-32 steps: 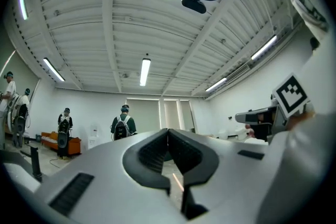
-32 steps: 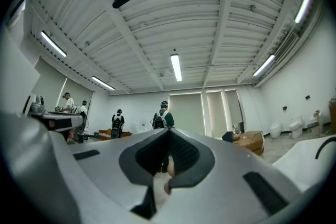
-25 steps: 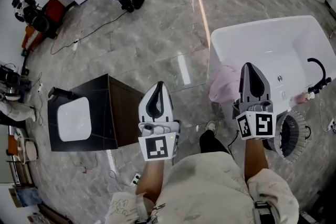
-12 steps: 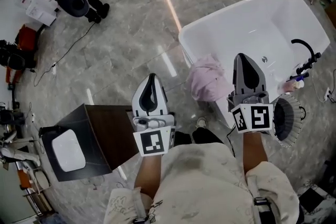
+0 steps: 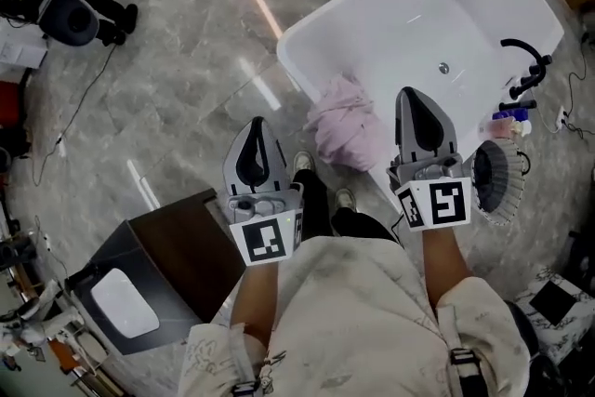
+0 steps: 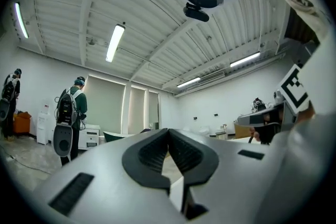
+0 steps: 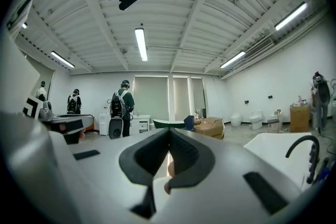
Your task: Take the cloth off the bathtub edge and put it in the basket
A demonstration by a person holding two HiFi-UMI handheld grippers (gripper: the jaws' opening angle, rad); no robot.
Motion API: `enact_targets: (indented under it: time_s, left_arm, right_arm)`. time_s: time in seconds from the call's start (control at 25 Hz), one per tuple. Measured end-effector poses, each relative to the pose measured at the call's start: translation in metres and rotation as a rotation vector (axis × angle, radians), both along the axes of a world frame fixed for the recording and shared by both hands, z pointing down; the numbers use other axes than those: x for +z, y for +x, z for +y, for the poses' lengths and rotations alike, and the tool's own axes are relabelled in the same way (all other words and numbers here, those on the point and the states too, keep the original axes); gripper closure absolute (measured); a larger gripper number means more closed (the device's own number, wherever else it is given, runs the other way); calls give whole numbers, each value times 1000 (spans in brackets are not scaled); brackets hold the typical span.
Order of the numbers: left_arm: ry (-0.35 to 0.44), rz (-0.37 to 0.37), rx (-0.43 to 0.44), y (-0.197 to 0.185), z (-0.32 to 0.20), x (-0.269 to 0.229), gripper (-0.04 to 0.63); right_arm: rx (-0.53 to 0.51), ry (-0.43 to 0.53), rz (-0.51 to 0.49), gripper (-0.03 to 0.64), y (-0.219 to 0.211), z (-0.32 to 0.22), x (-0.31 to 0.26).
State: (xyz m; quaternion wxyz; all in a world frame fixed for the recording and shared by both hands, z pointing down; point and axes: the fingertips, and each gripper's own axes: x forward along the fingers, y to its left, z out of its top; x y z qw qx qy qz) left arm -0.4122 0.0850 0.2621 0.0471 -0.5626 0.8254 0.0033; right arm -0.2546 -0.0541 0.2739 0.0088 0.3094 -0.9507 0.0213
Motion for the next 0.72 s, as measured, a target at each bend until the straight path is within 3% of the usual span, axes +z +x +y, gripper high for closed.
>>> enact_targets:
  time_s: [0.32,0.72]
  left_arm:
    - [-85,42,58,-36,-34,60,593]
    - [-208,95,141,-53,-61,146,592]
  right_arm:
    - [-15,-85,100,627,-41,-6,66]
    - [-28,-202,276,626,-62,-8,172]
